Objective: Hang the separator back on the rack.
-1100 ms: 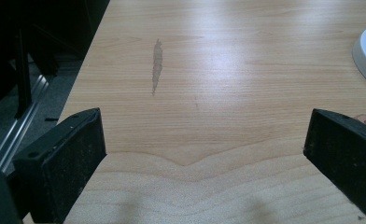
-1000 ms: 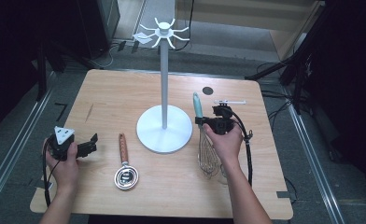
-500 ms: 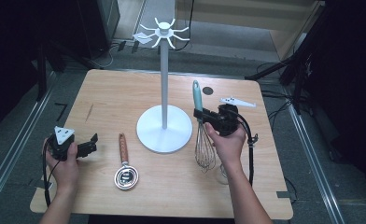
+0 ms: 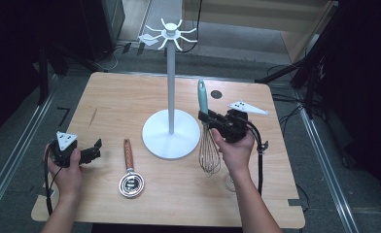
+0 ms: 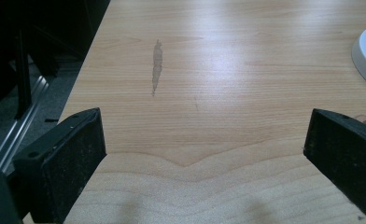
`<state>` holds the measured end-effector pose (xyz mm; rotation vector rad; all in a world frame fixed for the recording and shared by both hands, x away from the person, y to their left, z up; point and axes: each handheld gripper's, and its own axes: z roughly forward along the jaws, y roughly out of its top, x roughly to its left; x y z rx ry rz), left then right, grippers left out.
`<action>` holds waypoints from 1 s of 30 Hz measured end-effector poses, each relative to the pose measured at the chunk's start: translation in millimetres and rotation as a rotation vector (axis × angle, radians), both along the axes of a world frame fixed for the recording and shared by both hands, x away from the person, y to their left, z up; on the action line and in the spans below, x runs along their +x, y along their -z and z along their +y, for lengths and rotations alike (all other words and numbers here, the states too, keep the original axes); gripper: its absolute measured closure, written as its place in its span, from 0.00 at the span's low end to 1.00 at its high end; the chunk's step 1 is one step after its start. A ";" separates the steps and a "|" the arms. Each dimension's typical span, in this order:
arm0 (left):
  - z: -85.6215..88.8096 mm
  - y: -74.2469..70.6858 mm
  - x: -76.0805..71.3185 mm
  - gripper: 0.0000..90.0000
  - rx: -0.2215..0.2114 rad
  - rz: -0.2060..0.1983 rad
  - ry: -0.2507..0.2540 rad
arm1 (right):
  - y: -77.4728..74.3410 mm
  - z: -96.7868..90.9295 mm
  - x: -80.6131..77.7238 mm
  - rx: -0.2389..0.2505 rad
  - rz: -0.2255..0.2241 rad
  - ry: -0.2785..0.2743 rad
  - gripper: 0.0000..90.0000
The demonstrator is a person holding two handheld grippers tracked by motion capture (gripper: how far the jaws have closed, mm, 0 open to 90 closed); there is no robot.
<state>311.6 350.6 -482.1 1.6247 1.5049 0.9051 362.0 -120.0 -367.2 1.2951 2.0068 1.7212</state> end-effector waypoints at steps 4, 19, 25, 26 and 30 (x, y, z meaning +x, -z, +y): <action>-0.1 0.0 0.0 0.00 0.000 0.000 0.001 | -1.9 0.3 -2.2 0.032 -0.009 -0.014 0.79; -0.4 0.2 1.7 0.00 0.001 -0.001 -0.002 | -26.5 5.4 -21.0 0.077 -0.175 -0.031 0.79; -0.2 -0.1 1.0 0.00 -0.001 -0.003 -0.001 | -38.2 10.4 -27.3 0.092 -0.235 -0.042 0.79; -0.2 -0.1 1.0 0.00 -0.001 -0.003 -0.001 | -38.2 10.4 -27.3 0.092 -0.235 -0.042 0.79; -0.3 -0.1 0.9 0.00 -0.002 -0.003 -0.003 | -47.3 14.3 -29.6 0.101 -0.260 -0.059 0.79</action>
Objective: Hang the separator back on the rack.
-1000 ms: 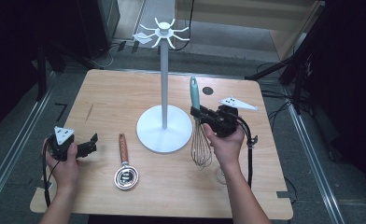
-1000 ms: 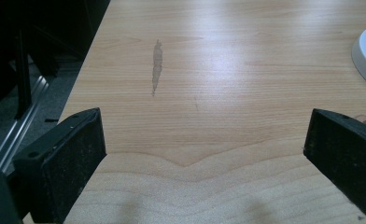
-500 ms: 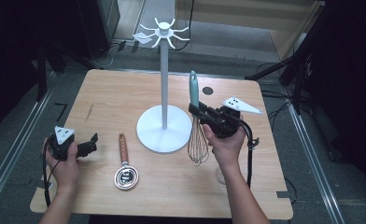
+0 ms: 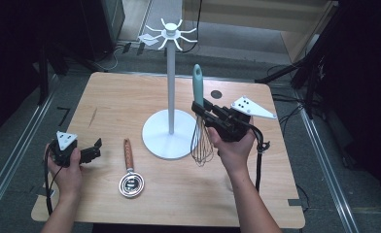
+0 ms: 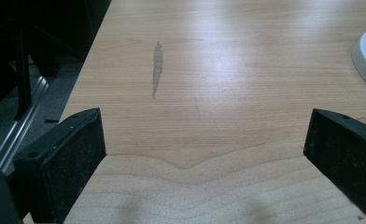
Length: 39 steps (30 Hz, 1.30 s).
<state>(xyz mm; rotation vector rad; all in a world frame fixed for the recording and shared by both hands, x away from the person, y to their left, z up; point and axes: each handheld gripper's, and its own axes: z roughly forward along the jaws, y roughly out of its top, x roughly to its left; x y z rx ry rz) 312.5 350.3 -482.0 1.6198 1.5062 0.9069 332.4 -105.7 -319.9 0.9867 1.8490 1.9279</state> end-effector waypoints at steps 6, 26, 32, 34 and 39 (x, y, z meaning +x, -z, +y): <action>0.0 0.0 0.0 0.00 -0.001 -0.002 0.001 | -10.5 5.3 -3.5 0.019 -0.036 -0.018 0.79; 0.2 0.0 -0.1 0.00 -0.001 -0.003 0.001 | -26.4 12.7 -9.3 0.040 -0.102 -0.053 0.79; 0.3 0.0 -0.2 0.00 -0.001 -0.002 0.002 | -28.8 14.9 -10.3 0.036 -0.112 -0.059 0.79; 0.3 -0.1 -0.1 0.00 -0.001 -0.002 0.002 | -30.0 15.5 -10.5 0.040 -0.114 -0.062 0.79; 0.2 0.1 0.0 0.00 -0.001 -0.003 0.001 | -34.7 17.1 -9.9 0.042 -0.128 -0.064 0.79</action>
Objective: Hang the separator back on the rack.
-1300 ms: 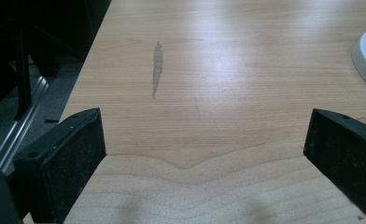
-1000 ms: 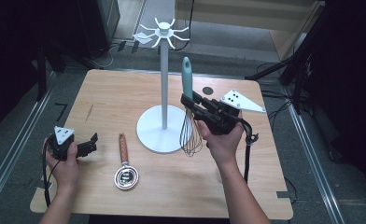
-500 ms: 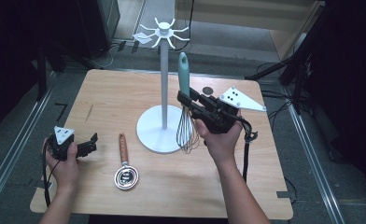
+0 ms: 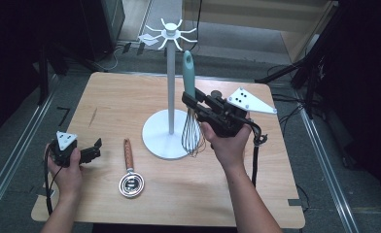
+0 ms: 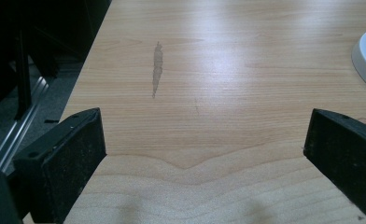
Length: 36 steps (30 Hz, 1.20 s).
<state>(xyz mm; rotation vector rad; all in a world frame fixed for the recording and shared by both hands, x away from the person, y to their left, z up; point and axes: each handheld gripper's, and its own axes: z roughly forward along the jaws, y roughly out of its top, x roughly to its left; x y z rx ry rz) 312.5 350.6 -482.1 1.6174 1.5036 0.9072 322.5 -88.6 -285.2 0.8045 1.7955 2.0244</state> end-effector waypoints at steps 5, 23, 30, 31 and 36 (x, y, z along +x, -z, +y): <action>0.3 0.0 0.1 0.00 -0.003 -0.001 0.001 | -3.7 1.9 1.2 0.004 -0.004 -0.005 0.79; 0.3 0.0 0.0 0.00 -0.005 0.000 0.001 | -8.0 8.1 8.3 0.008 0.002 -0.012 0.79; 0.4 0.0 0.0 0.00 -0.005 -0.001 0.001 | -8.6 9.4 11.9 0.010 0.012 -0.016 0.79; 0.4 0.1 0.1 0.00 -0.006 -0.001 0.001 | -8.3 9.5 12.7 0.011 0.012 -0.018 0.79; 0.4 0.2 0.2 0.00 -0.008 -0.003 0.001 | -7.3 10.7 14.4 0.009 0.013 -0.022 0.79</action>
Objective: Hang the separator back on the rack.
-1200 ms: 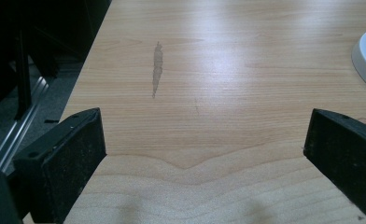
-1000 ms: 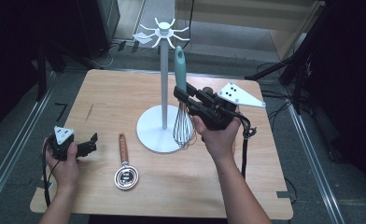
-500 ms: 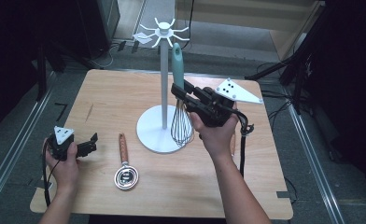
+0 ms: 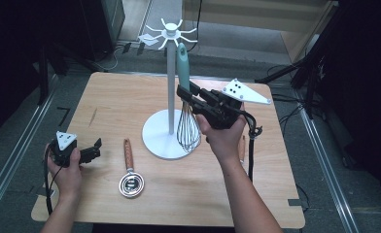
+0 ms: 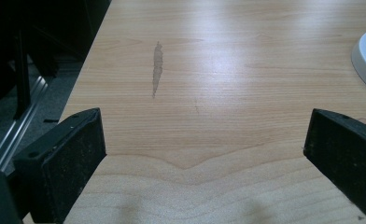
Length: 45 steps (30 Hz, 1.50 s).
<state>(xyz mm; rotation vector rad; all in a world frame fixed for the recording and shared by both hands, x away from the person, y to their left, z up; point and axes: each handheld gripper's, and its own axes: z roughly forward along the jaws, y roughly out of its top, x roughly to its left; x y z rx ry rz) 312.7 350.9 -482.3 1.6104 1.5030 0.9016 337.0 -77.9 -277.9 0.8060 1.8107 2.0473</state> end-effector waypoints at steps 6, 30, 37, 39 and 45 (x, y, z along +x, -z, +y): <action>0.0 0.0 0.0 0.00 0.001 0.000 -0.001 | 0.1 0.7 3.1 0.000 0.006 -0.005 0.79; 0.3 0.2 0.0 0.00 -0.001 -0.003 -0.007 | 2.5 4.6 10.1 0.006 0.017 -0.011 0.79; 0.3 0.2 0.0 0.00 -0.001 -0.003 -0.007 | 5.4 7.5 12.2 -0.018 -0.024 0.013 0.79; 0.2 0.1 0.0 0.00 0.000 -0.002 -0.008 | 5.1 8.0 12.4 -0.023 -0.024 0.017 0.79; 0.3 0.2 0.1 0.00 -0.001 -0.003 -0.007 | 2.7 4.5 13.9 -0.013 -0.004 -0.017 0.72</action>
